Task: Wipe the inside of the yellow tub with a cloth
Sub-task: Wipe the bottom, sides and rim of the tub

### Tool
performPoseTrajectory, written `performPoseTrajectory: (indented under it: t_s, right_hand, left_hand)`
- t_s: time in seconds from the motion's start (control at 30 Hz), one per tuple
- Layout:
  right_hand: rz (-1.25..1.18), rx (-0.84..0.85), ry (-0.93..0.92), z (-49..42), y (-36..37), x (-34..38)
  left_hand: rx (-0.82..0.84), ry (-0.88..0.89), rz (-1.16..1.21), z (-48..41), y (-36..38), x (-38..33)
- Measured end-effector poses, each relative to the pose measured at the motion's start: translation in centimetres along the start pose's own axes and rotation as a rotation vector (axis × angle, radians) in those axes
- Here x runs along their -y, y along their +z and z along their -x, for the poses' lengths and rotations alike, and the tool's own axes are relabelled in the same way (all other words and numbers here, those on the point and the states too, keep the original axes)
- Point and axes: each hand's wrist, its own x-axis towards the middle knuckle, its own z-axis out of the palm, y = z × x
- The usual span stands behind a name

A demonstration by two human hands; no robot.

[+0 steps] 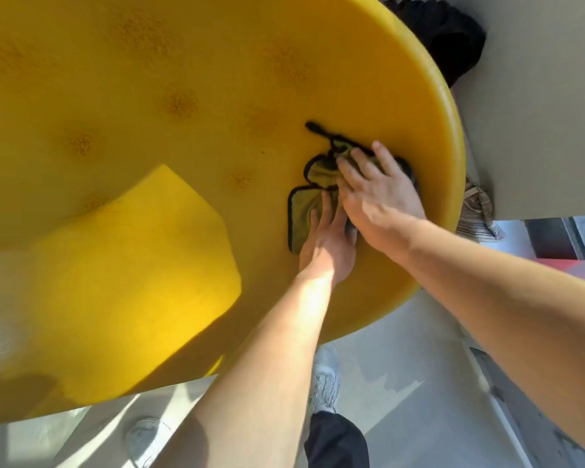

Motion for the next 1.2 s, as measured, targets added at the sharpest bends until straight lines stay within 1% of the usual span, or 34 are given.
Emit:
performPoseTrajectory:
  t_s: [0.07, 0.1, 0.13, 0.17, 0.23, 0.27, 0.33, 0.4, 0.43, 0.5, 0.57, 0.7, 0.8, 0.83, 0.9, 0.97, 1.0, 1.1, 1.13, 1.2]
  right_hand:
    - [0.032, -0.050, 0.050, -1.0, -0.5, -1.8]
    - [0.027, -0.044, 0.055, -1.3, -0.5, -1.8]
    - [0.009, -0.032, 0.044, -1.6, -0.2, -1.2]
    - [-0.026, -0.017, 0.015, -1.8, 0.3, -0.2]
    - [-0.146, 0.036, -0.079, -2.1, 1.6, 2.7]
    - [-0.219, 0.075, -0.137, -2.2, 2.2, 4.3]
    - [-0.368, 0.166, -0.241, -2.1, 2.9, 7.7]
    - [-0.467, 0.222, -0.315, -1.7, 3.3, 10.4]
    - [-0.496, 0.227, -0.332, -1.5, 3.5, 11.2]
    - [-0.504, 0.224, -0.319, -1.9, 3.5, 11.2]
    - [-0.469, 0.231, -0.254, -2.4, 3.0, 9.5]
    - [-0.424, 0.108, -0.036, -3.9, 3.0, 7.3]
    - [-0.475, 0.115, 0.075, -5.5, 2.8, 9.6]
    - [-0.511, 0.120, 0.087, -6.3, 2.6, 10.9]
    - [-0.646, 0.112, 0.037, -8.4, 1.7, 14.3]
    - [-0.779, 0.098, -0.068, -10.9, 0.0, 18.5]
    - [-0.824, 0.101, -0.126, -12.0, -1.3, 20.9]
    - [-0.900, 0.109, -0.292, -13.6, -5.8, 28.0]
    - [-0.895, 0.104, -0.323, -13.7, -7.0, 29.7]
    - [-0.863, 0.071, -0.298, -13.7, -7.7, 31.0]
  left_hand:
    - [-0.065, 0.026, -0.131, -3.4, -1.4, -1.8]
    - [-0.093, 0.042, -0.212, -4.3, -1.2, -1.0]
    - [-0.087, 0.043, -0.274, -4.5, -0.9, 0.1]
    - [-0.059, 0.017, -0.269, -4.1, -0.4, 1.8]
    - [0.005, -0.111, -0.209, -1.6, 0.2, 5.3]
    - [0.039, -0.167, -0.225, 0.2, 0.3, 6.9]
    - [0.143, -0.244, -0.370, 4.0, 0.0, 9.9]
    - [0.295, -0.313, -0.539, 7.0, -0.7, 11.1]
    - [0.345, -0.346, -0.584, 8.0, -0.9, 11.2]
    - [0.381, -0.382, -0.614, 8.3, -1.1, 11.0]
    - [0.354, -0.370, -0.598, 6.5, -1.1, 10.3]
    - [0.157, -0.195, -0.564, 0.7, -1.5, 10.0]
    - [0.100, -0.058, -0.558, -0.7, -3.4, 12.5]
    - [0.081, -0.047, -0.575, -0.5, -4.5, 13.9]
    - [0.044, -0.116, -0.603, 0.9, -7.4, 17.3]
    - [0.036, -0.231, -0.658, 3.3, -10.9, 21.1]
    - [0.034, -0.287, -0.705, 5.0, -12.8, 23.2]
    - [-0.039, -0.403, -0.816, 10.0, -17.5, 28.4]
    - [-0.004, -0.440, -0.848, 11.3, -18.7, 29.2]
    - [0.084, -0.488, -0.855, 11.9, -19.6, 29.6]
